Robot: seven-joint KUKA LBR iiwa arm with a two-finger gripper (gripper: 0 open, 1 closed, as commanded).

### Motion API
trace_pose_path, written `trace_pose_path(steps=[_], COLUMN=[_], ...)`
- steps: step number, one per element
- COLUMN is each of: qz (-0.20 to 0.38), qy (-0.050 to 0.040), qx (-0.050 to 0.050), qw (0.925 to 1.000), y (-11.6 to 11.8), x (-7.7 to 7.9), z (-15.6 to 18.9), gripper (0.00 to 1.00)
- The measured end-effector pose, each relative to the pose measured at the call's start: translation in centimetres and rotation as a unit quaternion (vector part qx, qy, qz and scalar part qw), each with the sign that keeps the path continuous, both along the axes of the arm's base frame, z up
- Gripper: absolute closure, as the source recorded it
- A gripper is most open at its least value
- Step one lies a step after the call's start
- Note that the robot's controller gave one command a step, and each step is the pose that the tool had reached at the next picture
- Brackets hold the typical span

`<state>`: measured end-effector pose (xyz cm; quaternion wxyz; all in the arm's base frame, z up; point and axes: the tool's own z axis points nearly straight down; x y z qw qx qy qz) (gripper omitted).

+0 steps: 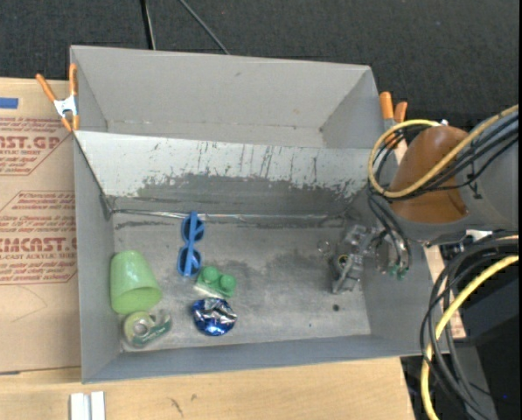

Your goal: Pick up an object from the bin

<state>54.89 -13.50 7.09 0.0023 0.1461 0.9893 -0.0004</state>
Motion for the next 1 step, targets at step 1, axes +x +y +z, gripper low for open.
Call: trace_pose_path(steps=[1], qz=[0.017], qy=[-0.0028], qx=[0.000], qw=[0.9998], y=[1.84], x=[0.13], z=[13.05], gripper=[1.00])
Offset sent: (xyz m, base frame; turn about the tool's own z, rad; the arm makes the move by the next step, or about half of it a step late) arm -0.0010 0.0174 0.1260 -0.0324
